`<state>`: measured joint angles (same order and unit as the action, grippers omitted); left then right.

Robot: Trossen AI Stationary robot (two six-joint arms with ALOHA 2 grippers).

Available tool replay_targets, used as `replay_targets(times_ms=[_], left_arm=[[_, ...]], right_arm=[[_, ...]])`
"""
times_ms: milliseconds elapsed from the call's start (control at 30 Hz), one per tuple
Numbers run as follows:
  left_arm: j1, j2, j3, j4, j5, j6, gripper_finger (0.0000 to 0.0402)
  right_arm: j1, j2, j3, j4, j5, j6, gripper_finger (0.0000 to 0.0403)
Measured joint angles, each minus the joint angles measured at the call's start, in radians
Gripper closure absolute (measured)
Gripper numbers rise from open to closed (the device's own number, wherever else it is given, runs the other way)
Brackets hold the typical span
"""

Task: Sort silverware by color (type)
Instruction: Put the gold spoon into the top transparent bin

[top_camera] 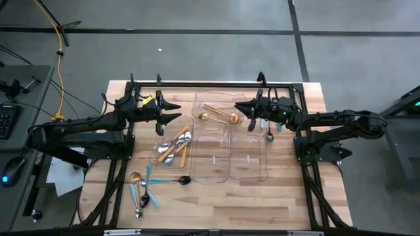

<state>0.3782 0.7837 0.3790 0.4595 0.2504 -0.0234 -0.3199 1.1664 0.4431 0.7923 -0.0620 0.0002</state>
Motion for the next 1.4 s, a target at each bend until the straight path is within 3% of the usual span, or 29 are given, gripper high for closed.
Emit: replay_targets(times_ms=[633, 700, 767, 867, 967, 1033, 1233, 1400], left_arm=[[0.000, 0.000, 0.000, 0.001, 0.000, -0.001, 0.0257], [0.000, 0.000, 0.000, 0.001, 0.004, -0.055, 0.0257], [0.000, 0.000, 0.000, 0.004, 0.048, -0.173, 0.0257], [-0.017, 0.000, 0.000, 0.034, 0.238, -0.297, 0.0257], [-0.075, -0.001, 0.000, 0.080, 0.396, -0.315, 0.0257], [-0.139, -0.001, 0.000, 0.082, 0.422, -0.299, 0.0257], [-0.327, -0.001, 0.001, -0.051, 0.408, -0.204, 0.0257], [-0.488, 0.000, 0.000, -0.212, 0.282, -0.205, 0.0257]], right_arm=[[0.000, 0.000, 0.000, -0.002, 0.000, 0.000, 0.0370], [0.000, 0.000, 0.000, -0.002, -0.001, 0.000, 0.0370], [0.000, 0.000, 0.000, -0.002, -0.001, 0.000, 0.0370], [0.000, 0.000, 0.000, -0.002, -0.001, -0.003, 0.0370], [0.000, 0.000, 0.000, -0.002, -0.001, -0.008, 0.0370], [0.000, 0.000, 0.000, -0.002, -0.001, -0.008, 0.0370], [0.000, 0.000, 0.000, -0.002, -0.001, -0.008, 0.0370], [0.000, 0.000, 0.000, -0.002, -0.001, 0.000, 0.0370]])
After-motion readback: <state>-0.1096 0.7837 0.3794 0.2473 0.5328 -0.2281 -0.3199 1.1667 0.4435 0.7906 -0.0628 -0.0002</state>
